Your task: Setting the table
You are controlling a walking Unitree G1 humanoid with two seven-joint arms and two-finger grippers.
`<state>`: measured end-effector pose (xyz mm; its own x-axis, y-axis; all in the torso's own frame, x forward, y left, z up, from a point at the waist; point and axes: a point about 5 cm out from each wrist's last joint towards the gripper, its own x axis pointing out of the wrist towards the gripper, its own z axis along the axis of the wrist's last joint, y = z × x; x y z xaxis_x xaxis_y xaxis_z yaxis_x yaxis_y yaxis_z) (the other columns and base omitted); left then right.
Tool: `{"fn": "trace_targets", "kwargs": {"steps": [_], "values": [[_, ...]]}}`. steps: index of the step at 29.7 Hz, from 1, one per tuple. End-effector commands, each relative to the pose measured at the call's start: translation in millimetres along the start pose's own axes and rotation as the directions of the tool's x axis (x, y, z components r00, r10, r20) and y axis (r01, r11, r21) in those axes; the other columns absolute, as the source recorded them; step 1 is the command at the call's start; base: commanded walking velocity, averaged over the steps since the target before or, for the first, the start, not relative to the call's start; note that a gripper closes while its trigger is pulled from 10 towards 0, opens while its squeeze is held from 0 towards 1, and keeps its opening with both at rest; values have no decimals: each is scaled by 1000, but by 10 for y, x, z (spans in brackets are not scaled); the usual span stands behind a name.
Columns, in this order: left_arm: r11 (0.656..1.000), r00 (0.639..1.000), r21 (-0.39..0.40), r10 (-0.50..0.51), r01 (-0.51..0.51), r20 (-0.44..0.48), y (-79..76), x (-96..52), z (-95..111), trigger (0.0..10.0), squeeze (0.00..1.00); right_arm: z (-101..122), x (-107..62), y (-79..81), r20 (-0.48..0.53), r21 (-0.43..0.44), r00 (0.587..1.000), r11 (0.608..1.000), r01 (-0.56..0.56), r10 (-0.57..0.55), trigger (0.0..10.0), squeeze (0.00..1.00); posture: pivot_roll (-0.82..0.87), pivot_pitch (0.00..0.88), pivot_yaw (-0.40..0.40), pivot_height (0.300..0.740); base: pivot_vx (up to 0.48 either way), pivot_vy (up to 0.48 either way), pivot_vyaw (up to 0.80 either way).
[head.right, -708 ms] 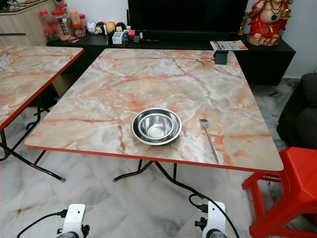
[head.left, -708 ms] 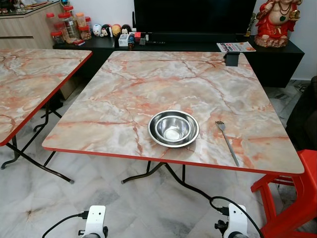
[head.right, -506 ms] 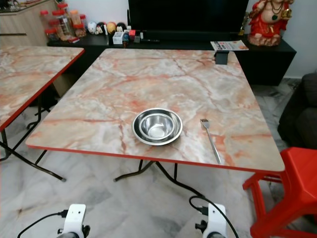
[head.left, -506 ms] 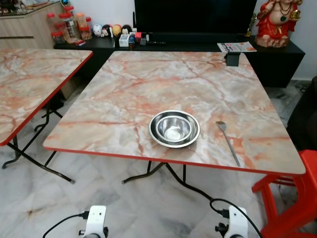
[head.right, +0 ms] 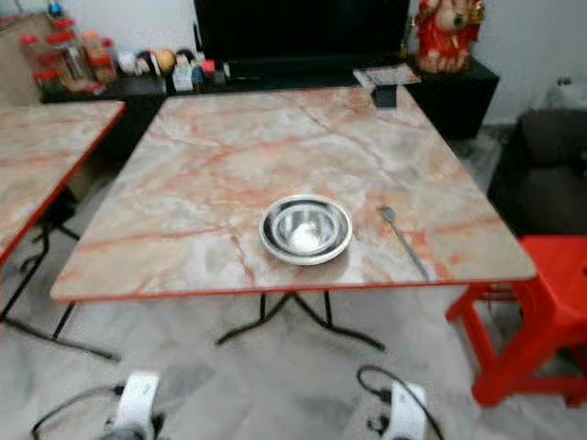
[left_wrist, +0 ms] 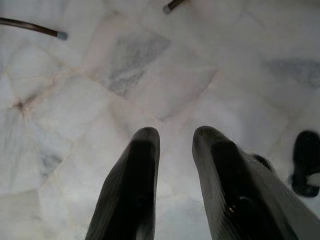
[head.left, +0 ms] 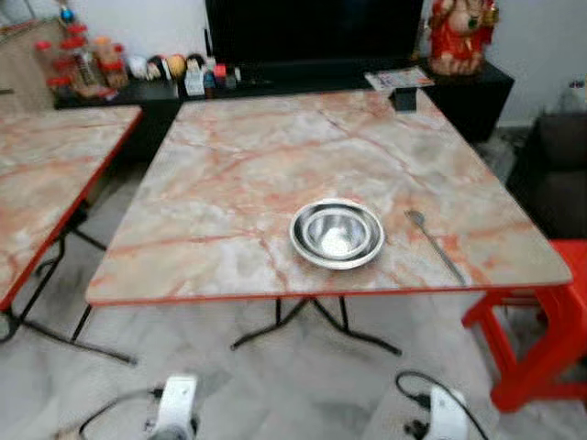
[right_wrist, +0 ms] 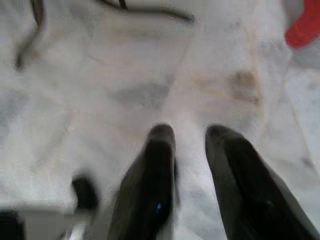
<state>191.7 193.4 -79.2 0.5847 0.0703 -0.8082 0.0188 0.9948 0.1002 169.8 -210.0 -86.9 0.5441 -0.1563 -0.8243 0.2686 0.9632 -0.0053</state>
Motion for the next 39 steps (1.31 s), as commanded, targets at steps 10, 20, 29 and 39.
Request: {"fn": "trace_targets", "kwargs": {"steps": [10,20,29,39], "values": [[999,1000,33,23,-23,-13,116,-5,-2,10000,0,-2,2,99,5,7,1000,1000,-21,21,10000,0,-89,0,57,740,0,415,0],[999,999,36,26,-26,-19,123,-10,-27,10000,0,1,1,56,9,-7,1000,1000,-11,11,10000,0,-98,0,55,740,0,400,0],[999,1000,41,21,-21,-10,111,-1,16,10000,0,34,7,100,17,-8,1000,1000,-25,26,10000,0,-100,0,59,740,0,390,0],[999,999,26,36,-36,4,157,6,84,10000,0,37,8,131,21,17,999,1000,-27,26,10000,0,-84,0,64,740,0,387,0]]}}
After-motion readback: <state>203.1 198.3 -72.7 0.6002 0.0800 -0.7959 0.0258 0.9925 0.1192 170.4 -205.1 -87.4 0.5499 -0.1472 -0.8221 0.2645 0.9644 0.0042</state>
